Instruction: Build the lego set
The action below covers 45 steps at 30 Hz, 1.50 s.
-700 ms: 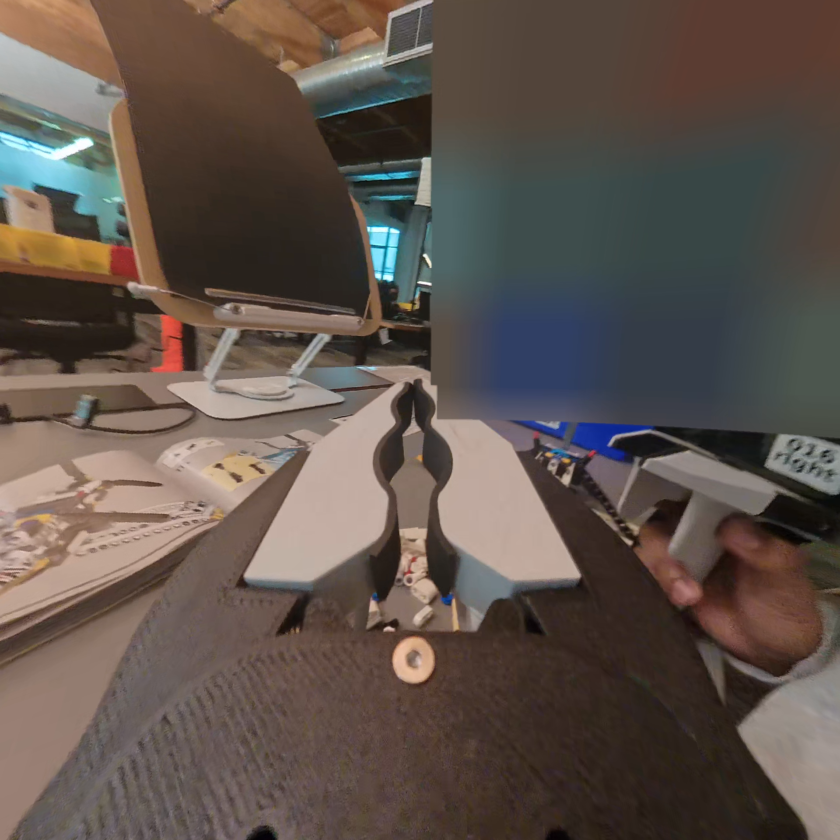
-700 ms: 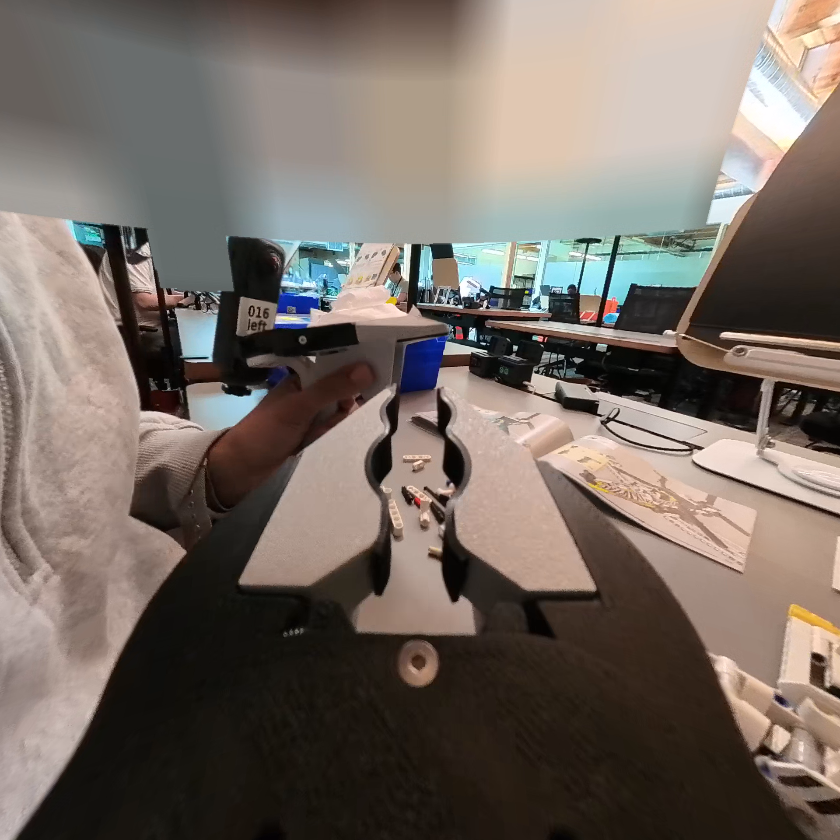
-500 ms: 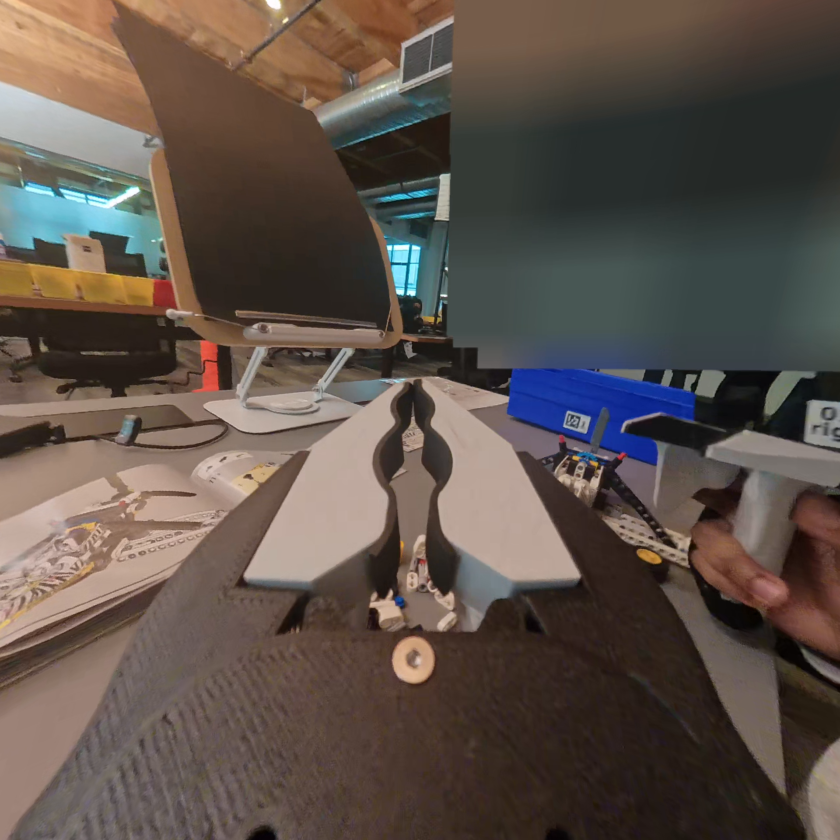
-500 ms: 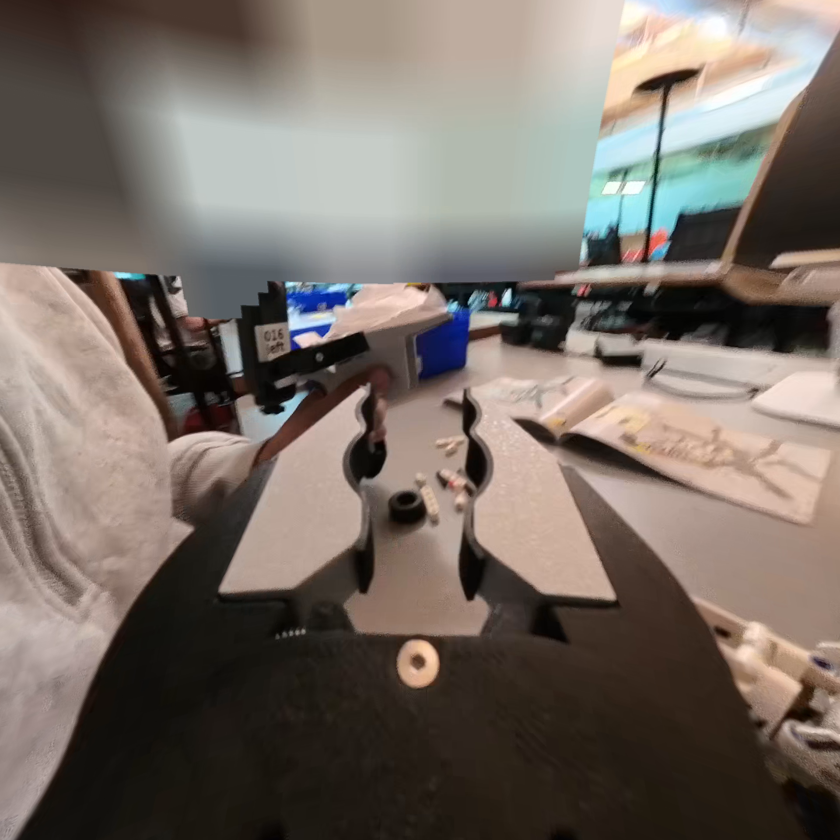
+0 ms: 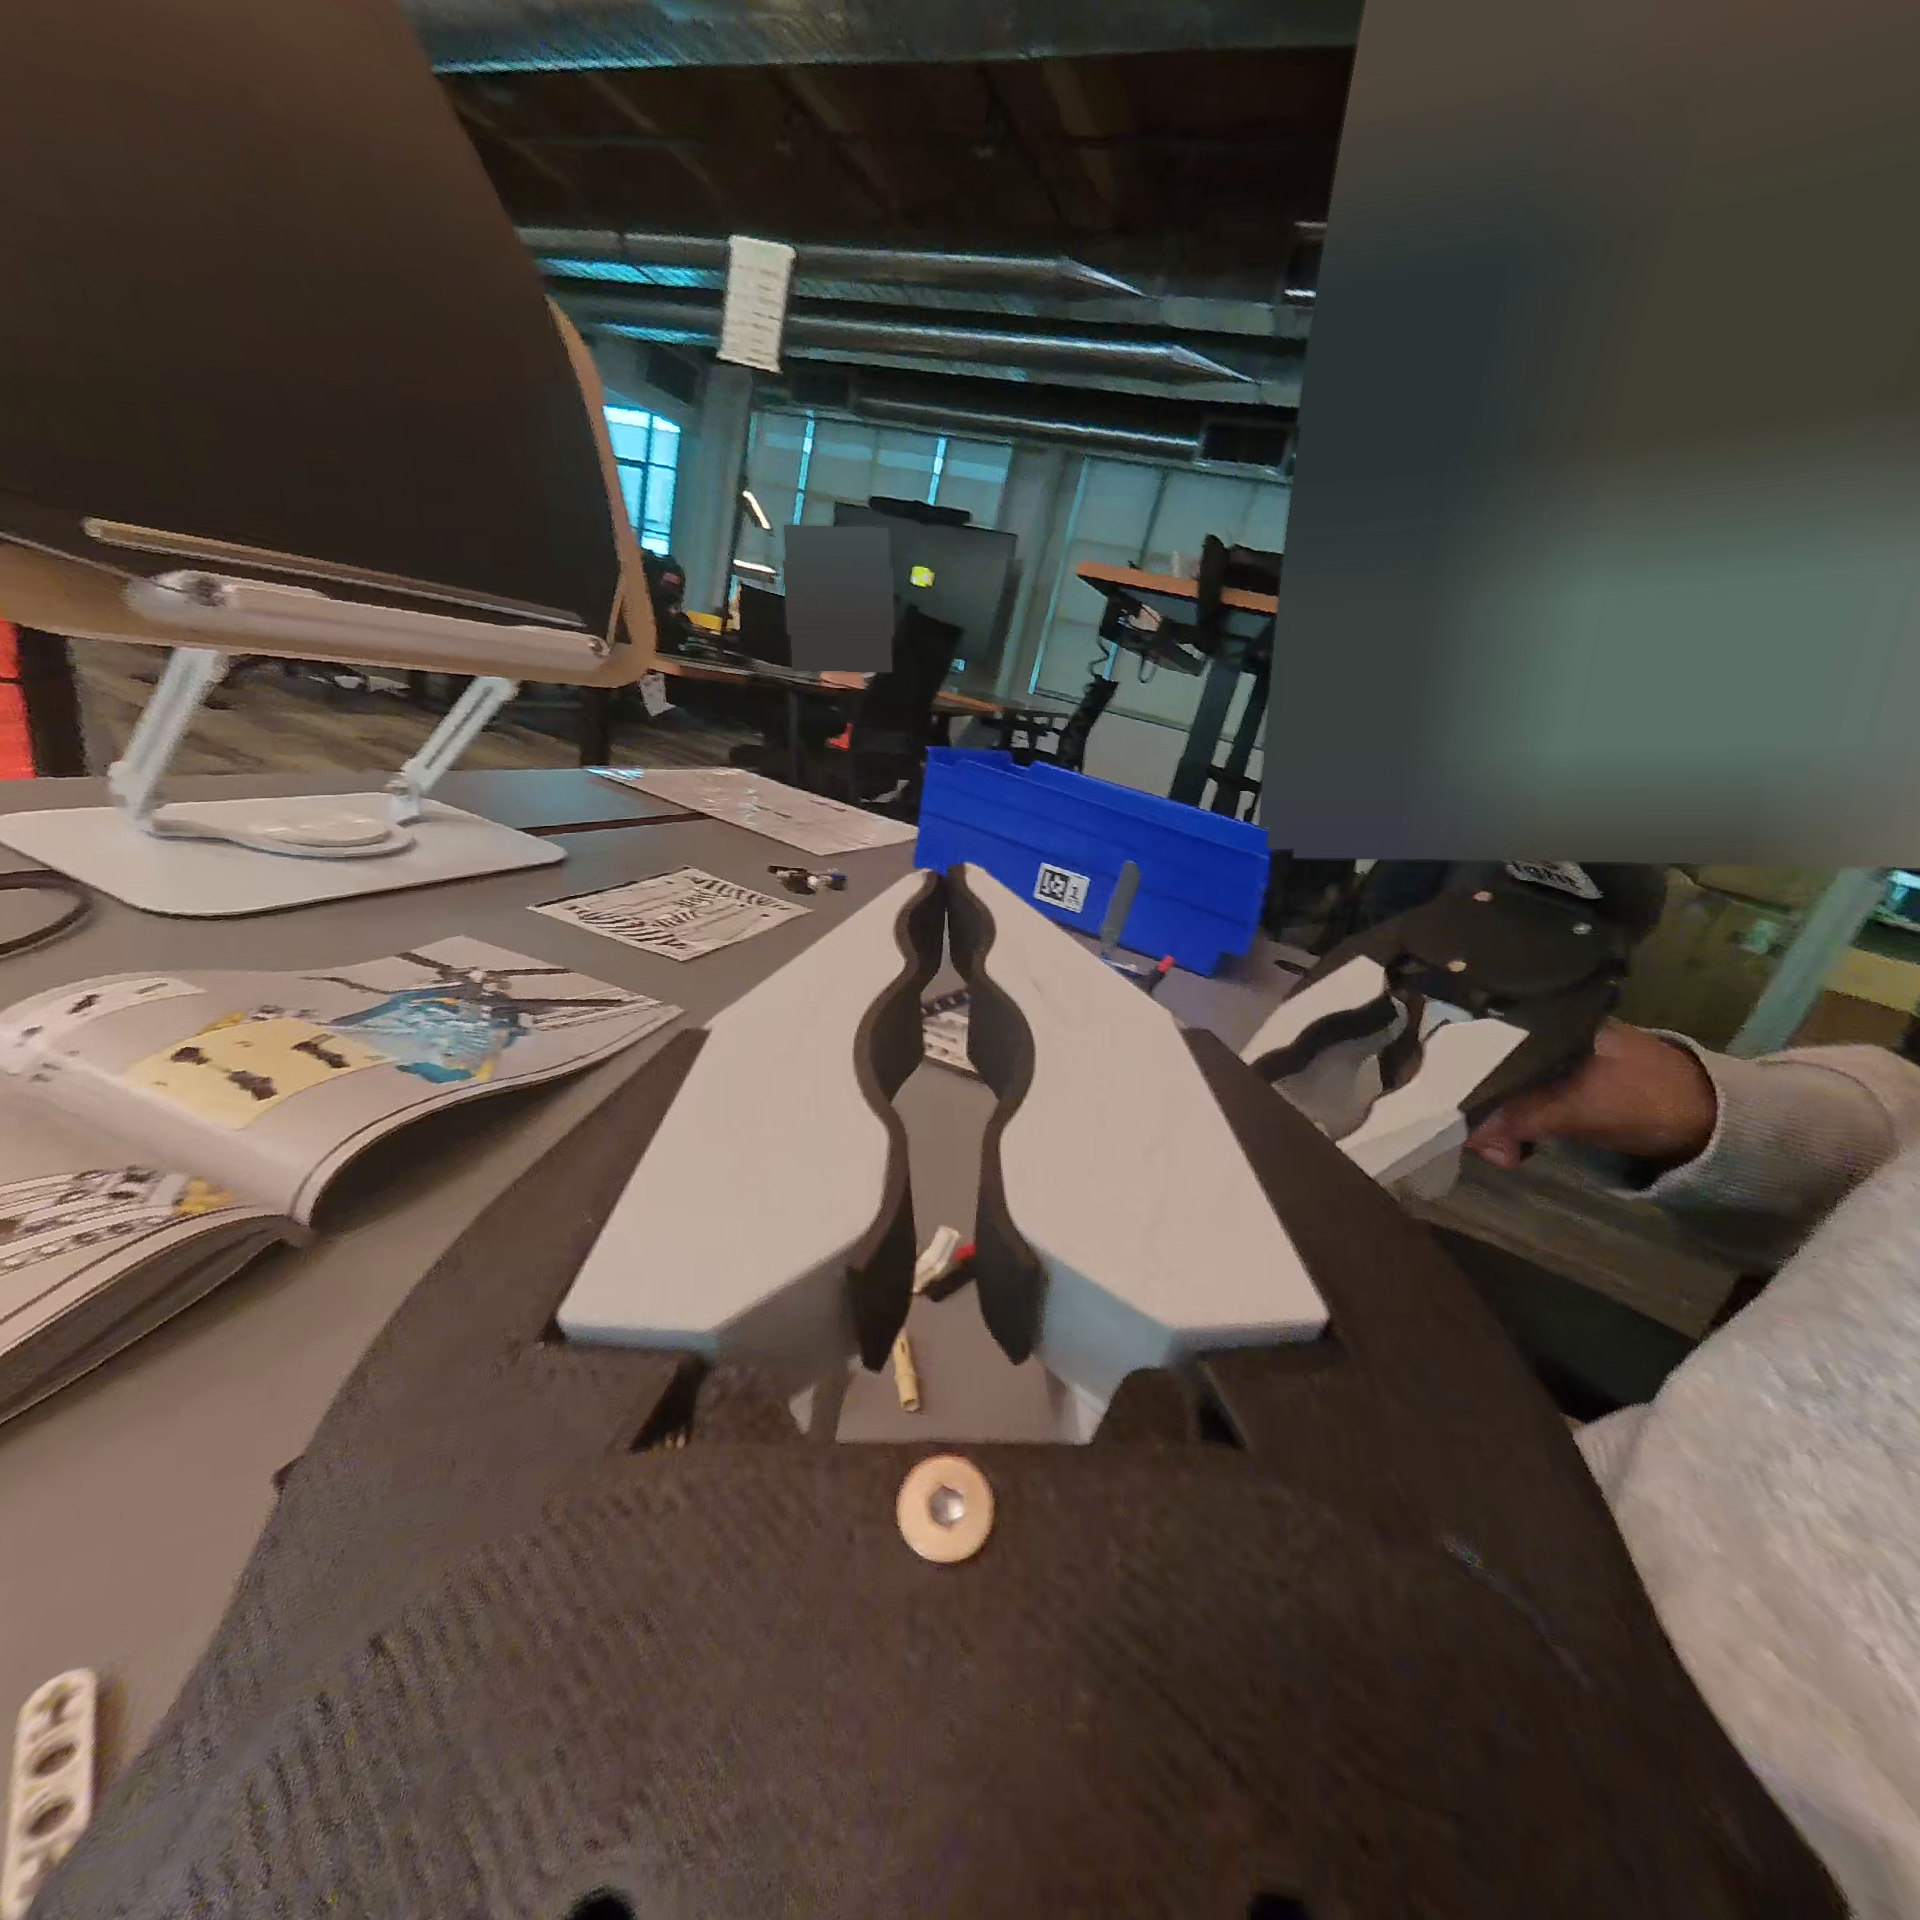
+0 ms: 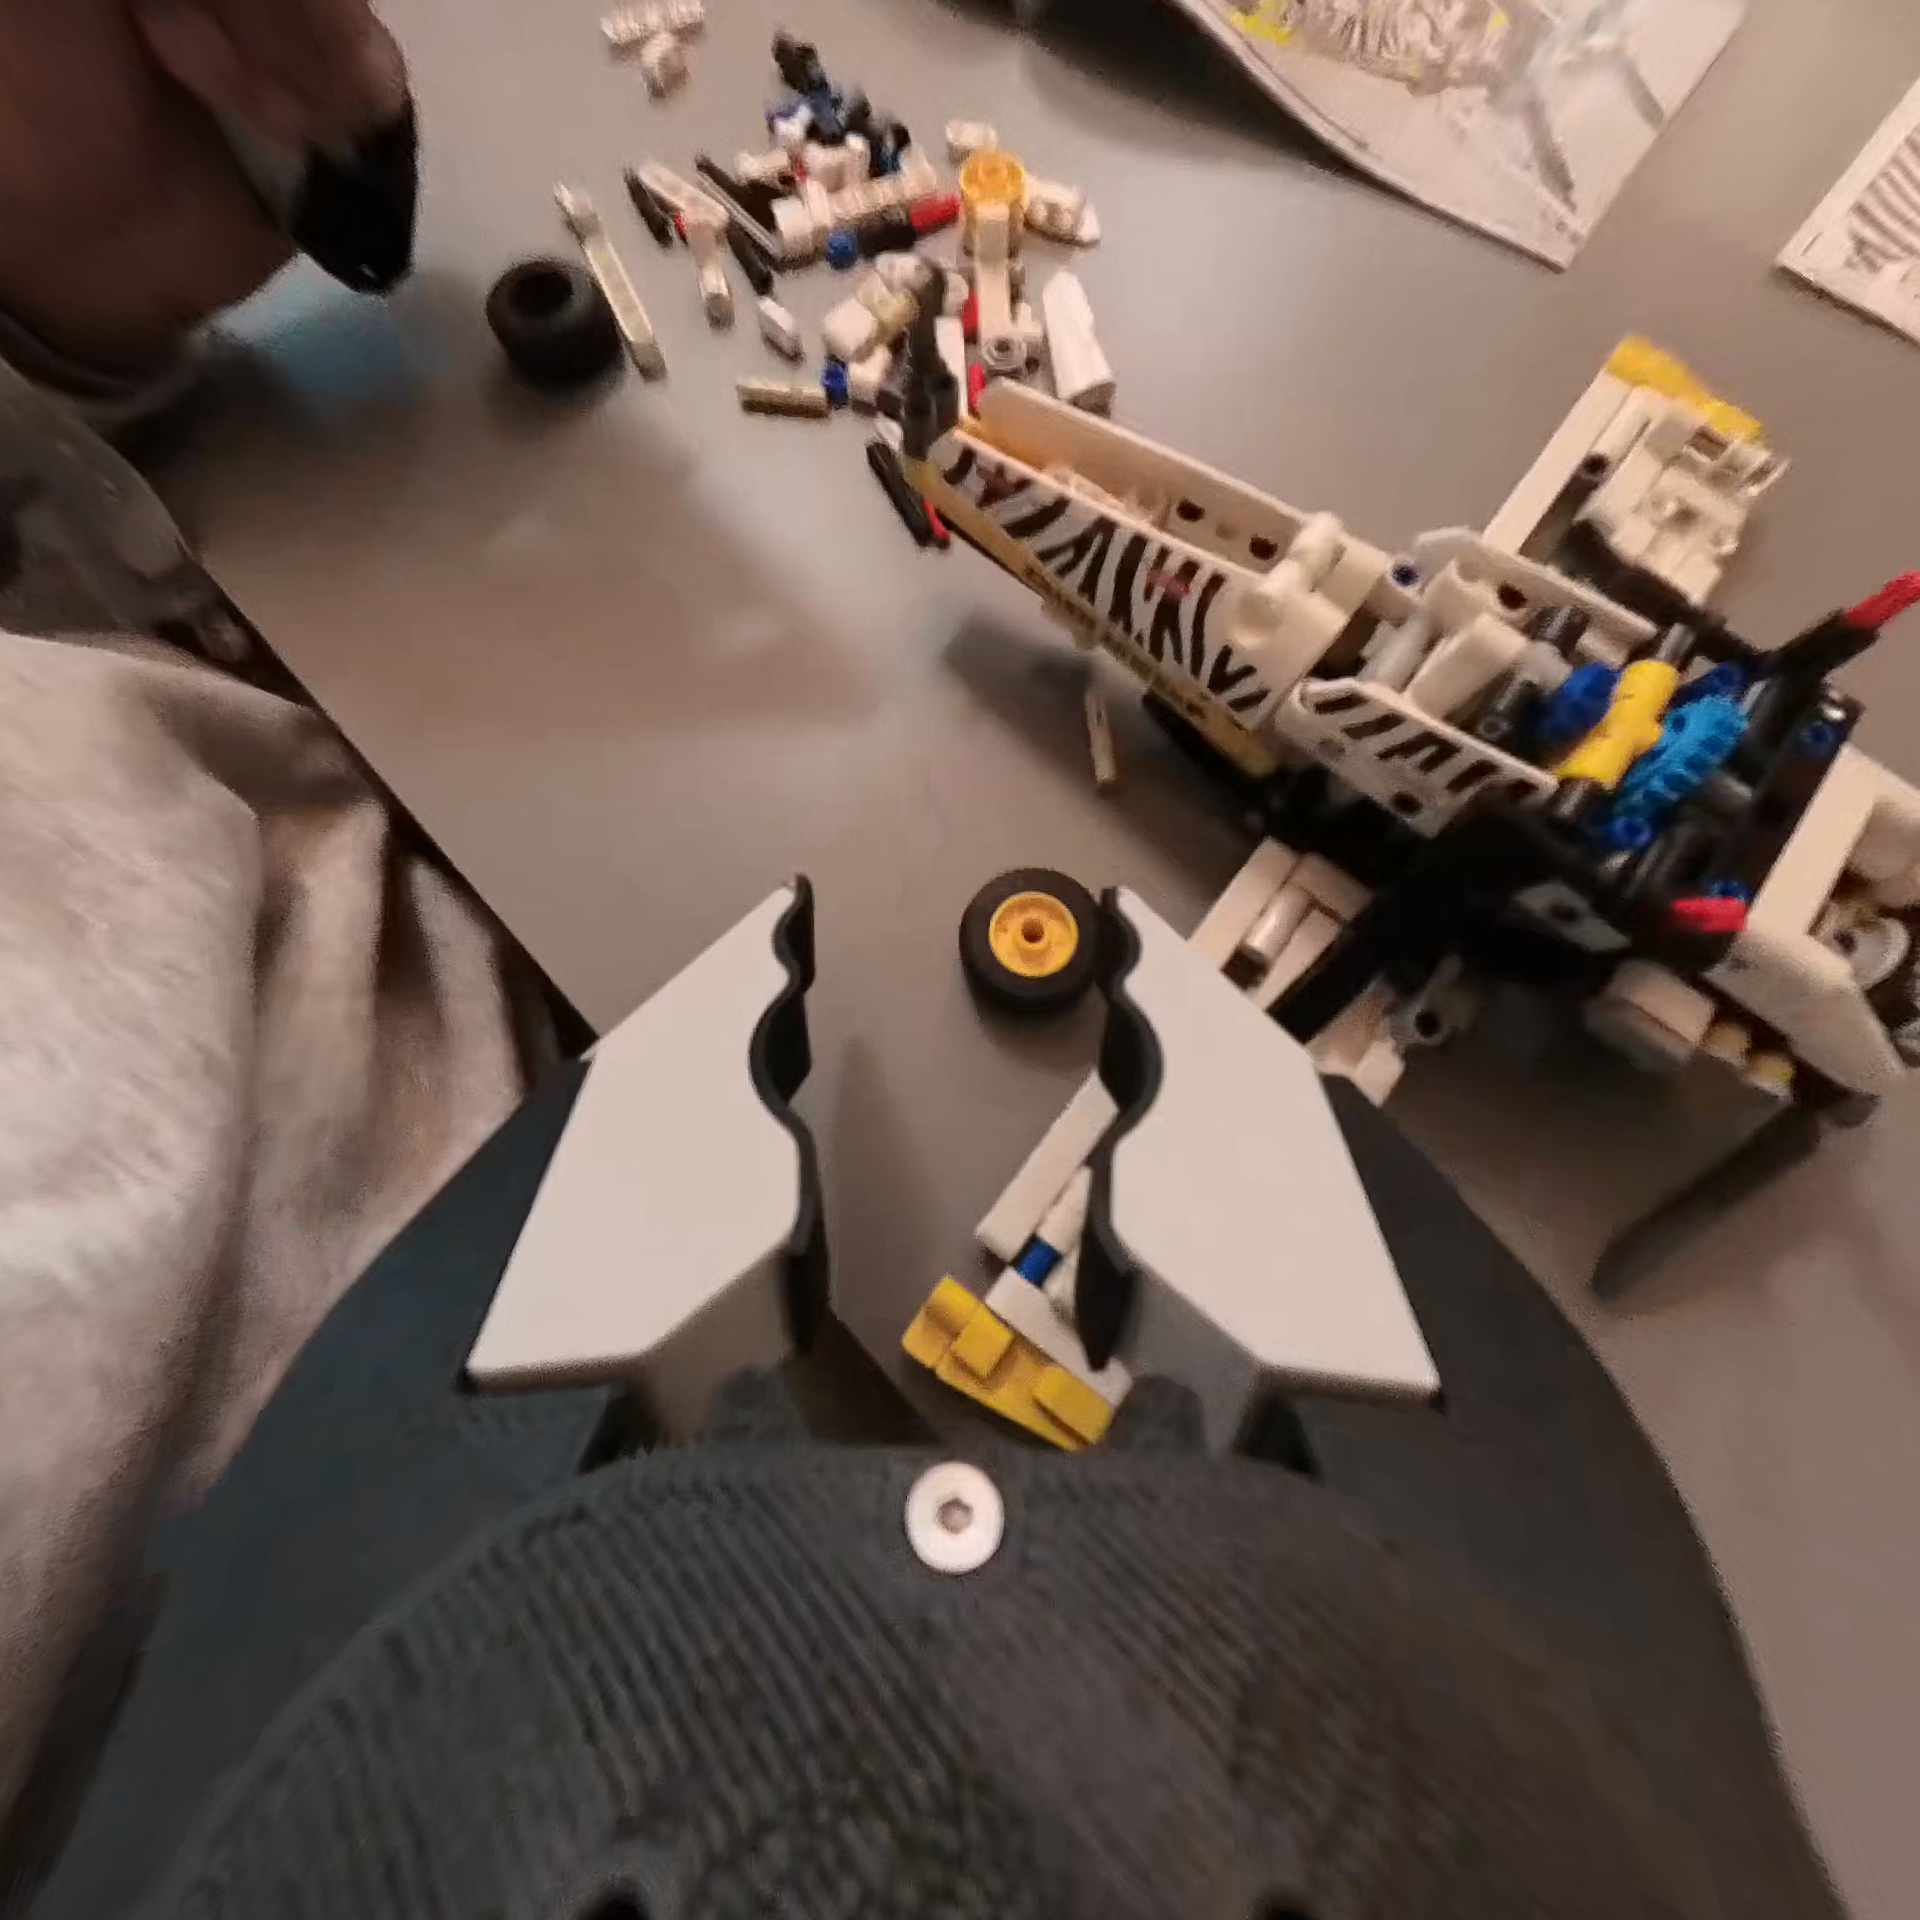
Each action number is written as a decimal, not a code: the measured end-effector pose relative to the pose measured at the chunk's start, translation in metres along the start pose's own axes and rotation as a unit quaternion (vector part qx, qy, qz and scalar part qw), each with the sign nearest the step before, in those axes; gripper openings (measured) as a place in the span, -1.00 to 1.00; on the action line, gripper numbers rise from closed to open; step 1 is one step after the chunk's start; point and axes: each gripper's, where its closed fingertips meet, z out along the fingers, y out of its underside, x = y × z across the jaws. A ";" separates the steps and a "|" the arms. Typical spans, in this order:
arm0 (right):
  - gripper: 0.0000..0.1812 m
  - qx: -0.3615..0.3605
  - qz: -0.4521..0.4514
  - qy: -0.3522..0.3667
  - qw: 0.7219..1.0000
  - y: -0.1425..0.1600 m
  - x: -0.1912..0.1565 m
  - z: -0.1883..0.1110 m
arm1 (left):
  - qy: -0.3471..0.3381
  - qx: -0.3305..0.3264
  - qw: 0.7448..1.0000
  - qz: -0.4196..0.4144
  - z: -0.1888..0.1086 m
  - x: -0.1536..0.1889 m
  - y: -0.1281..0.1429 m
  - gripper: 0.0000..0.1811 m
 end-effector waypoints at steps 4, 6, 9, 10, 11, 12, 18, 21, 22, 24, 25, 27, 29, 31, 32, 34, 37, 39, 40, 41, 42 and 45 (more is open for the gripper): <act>-0.45 -0.028 -0.024 0.039 0.999 0.009 0.008 0.005 | 0.062 -0.059 0.996 -0.015 0.012 0.019 0.022 -1.00; -0.48 -0.057 -0.023 0.048 0.997 0.016 0.012 0.008 | 0.104 -0.091 0.990 -0.030 0.017 0.033 0.034 -1.00; -0.68 -0.073 -0.030 0.052 0.996 0.020 0.013 0.009 | 0.144 -0.113 0.982 -0.047 0.020 0.046 0.042 -1.00; -0.68 -0.066 -0.033 0.052 0.996 0.017 0.012 0.009 | 0.152 -0.116 0.980 -0.049 0.020 0.049 0.043 -1.00; -0.68 -0.054 -0.038 0.051 0.997 0.013 0.010 0.008 | 0.158 -0.118 0.979 -0.050 0.020 0.052 0.045 -1.00; -0.68 -0.039 -0.043 0.048 0.997 0.008 0.007 0.006 | 0.168 -0.120 0.977 -0.050 0.020 0.055 0.046 -1.00; -0.68 0.050 0.018 -0.073 0.996 -0.031 -0.030 0.003 | 0.191 -0.186 0.963 -0.036 0.031 0.075 0.072 -0.32; -0.68 0.068 0.077 -0.182 0.978 -0.046 -0.051 0.001 | 0.235 -0.213 0.947 -0.047 0.030 0.094 0.081 -0.22; -0.69 0.072 0.095 -0.218 0.969 -0.051 -0.057 -0.001 | 0.239 -0.216 0.946 -0.043 0.029 0.096 0.082 -0.22; -0.69 0.075 0.136 -0.287 0.945 -0.060 -0.066 -0.007 | 0.254 -0.211 0.944 -0.028 0.027 0.102 0.080 -0.24; -0.69 0.073 0.155 -0.318 0.932 -0.064 -0.070 -0.009 | 0.265 -0.210 0.941 -0.019 0.024 0.106 0.080 -0.31; -0.69 0.055 0.191 -0.370 0.907 -0.067 -0.076 -0.012 | 0.293 -0.218 0.931 0.003 0.018 0.118 0.083 -0.57; -0.69 0.033 0.221 -0.404 0.887 -0.068 -0.078 -0.012 | 0.302 -0.222 0.927 0.021 0.016 0.123 0.086 -0.71; -0.69 0.026 0.237 -0.423 0.874 -0.071 -0.078 -0.011 | 0.294 -0.210 0.932 0.034 0.016 0.121 0.083 -0.75; -0.69 0.028 0.245 -0.432 0.868 -0.074 -0.078 -0.012 | 0.292 -0.202 0.934 0.038 0.016 0.120 0.081 -0.77; -0.70 0.037 0.254 -0.434 0.863 -0.078 -0.075 -0.010 | 0.284 -0.194 0.938 0.040 0.017 0.116 0.078 -0.80; -0.67 0.058 0.245 -0.416 0.874 -0.082 -0.069 -0.008 | 0.274 -0.201 0.940 0.023 0.019 0.110 0.079 -0.83; -0.55 0.091 0.235 -0.404 0.879 -0.089 -0.063 -0.011 | 0.266 -0.206 0.942 -0.002 0.021 0.105 0.079 -0.84; -0.52 0.110 0.226 -0.397 0.883 -0.092 -0.060 -0.013 | 0.264 -0.207 0.942 -0.020 0.021 0.102 0.078 -0.84; -0.52 0.129 0.212 -0.386 0.889 -0.095 -0.057 -0.016 | 0.260 -0.209 0.942 -0.038 0.022 0.099 0.078 -0.84; -0.51 0.143 0.190 -0.370 0.898 -0.097 -0.054 -0.017 | 0.256 -0.211 0.942 -0.054 0.022 0.096 0.077 -0.84; -0.54 0.150 0.094 -0.301 0.937 -0.093 -0.049 -0.013 | 0.243 -0.211 0.944 -0.080 0.025 0.089 0.077 -0.84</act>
